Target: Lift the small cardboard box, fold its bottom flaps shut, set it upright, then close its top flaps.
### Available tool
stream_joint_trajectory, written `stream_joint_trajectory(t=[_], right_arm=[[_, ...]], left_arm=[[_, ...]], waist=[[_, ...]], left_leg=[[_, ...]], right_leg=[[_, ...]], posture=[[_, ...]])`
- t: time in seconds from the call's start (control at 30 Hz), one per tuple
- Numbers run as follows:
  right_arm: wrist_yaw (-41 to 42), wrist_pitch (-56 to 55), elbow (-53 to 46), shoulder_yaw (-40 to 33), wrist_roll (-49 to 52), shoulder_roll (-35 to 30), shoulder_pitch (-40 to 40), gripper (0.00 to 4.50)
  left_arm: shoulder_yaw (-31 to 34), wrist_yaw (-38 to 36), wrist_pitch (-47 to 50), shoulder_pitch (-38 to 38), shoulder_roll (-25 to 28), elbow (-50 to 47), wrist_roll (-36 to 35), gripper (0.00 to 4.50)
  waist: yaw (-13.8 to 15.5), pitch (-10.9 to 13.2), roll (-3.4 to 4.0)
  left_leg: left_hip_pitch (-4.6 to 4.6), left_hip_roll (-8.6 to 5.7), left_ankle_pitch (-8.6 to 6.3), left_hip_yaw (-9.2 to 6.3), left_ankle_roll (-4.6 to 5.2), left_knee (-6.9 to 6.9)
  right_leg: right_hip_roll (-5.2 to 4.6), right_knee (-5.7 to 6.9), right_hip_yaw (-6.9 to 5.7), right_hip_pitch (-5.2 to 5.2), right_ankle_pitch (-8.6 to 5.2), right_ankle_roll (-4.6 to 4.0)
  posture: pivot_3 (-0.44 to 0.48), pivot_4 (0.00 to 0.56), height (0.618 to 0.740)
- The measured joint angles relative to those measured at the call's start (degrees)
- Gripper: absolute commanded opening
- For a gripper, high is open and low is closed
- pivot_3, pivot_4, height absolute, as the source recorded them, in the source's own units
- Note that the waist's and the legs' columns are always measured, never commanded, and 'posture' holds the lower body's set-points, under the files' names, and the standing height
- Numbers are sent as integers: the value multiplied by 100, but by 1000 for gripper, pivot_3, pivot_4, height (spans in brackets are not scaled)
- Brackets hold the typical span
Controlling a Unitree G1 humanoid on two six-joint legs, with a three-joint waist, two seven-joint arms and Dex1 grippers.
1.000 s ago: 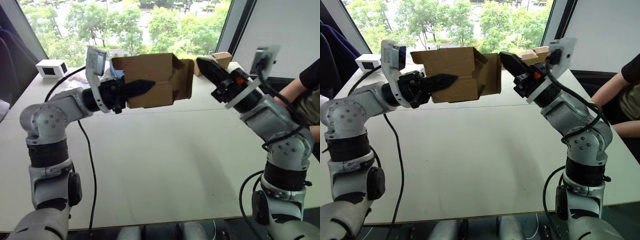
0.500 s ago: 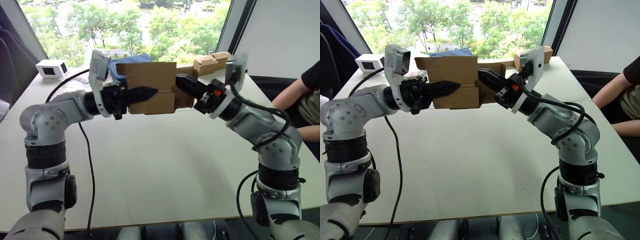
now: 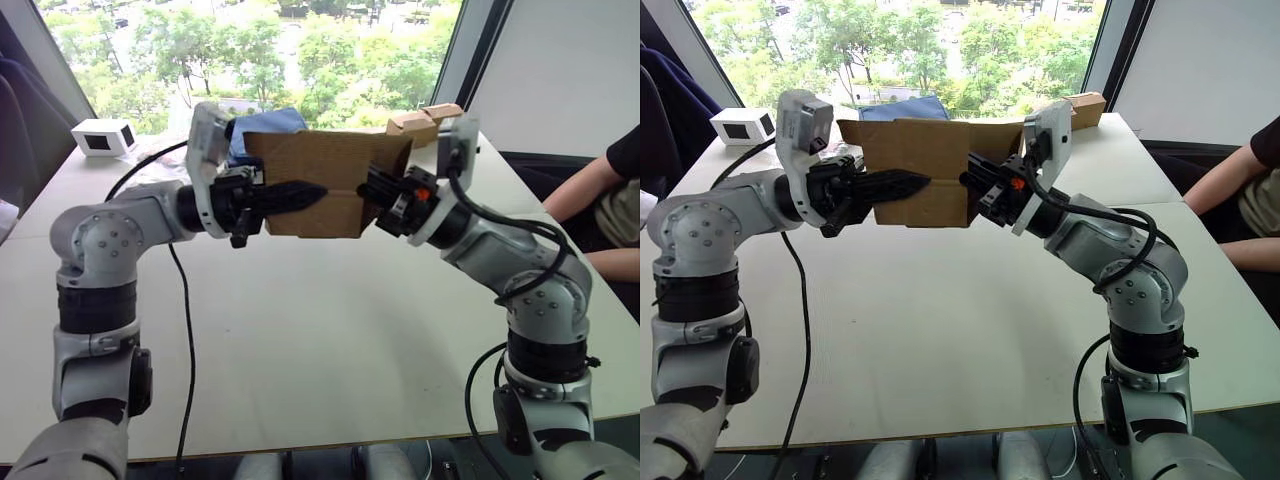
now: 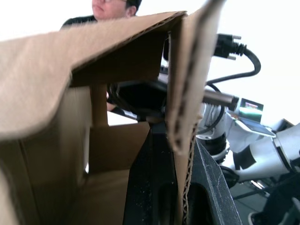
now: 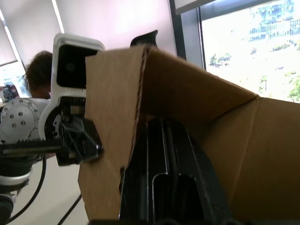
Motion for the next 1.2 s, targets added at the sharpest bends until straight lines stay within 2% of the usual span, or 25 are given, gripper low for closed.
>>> stream_joint_trajectory(t=[0.27,0.53,0.73,1.07,1.2], right_arm=[[297,216,-362,-642,319,-1117,548,25],[554,301,-460,-967,313,-1773,1514,25],[651,114,-505,-557,-161,-1656,1638,25],[423,73,-516,-246,33,-1015,892,25],[429,132,-515,-103,101,-982,685,25]], left_arm=[[-2,31,-97,-2,110,171,60,0],[-8,7,-202,-12,119,286,118,0],[-14,-21,-202,-57,100,296,114,0],[-178,-146,-209,-111,105,307,121,0],[-210,-134,-202,-108,103,300,112,0]], waist=[[4,2,-3],[7,3,-4],[-4,3,-4],[7,4,-7],[5,4,-7]], left_leg=[[-2,0,-1,0,3,0],[-3,2,-3,0,6,-1],[-2,8,-3,1,5,-1],[-3,5,-3,1,5,0],[-3,6,-3,-1,5,-1]], right_leg=[[-2,-5,0,1,0,0],[2,-9,2,2,-1,1],[16,-9,2,1,-2,2],[8,-9,2,1,-2,2],[8,-9,2,0,-2,2]], posture=[[0,150,740],[0,150,740],[0,150,740],[0,150,740],[0,150,740]])
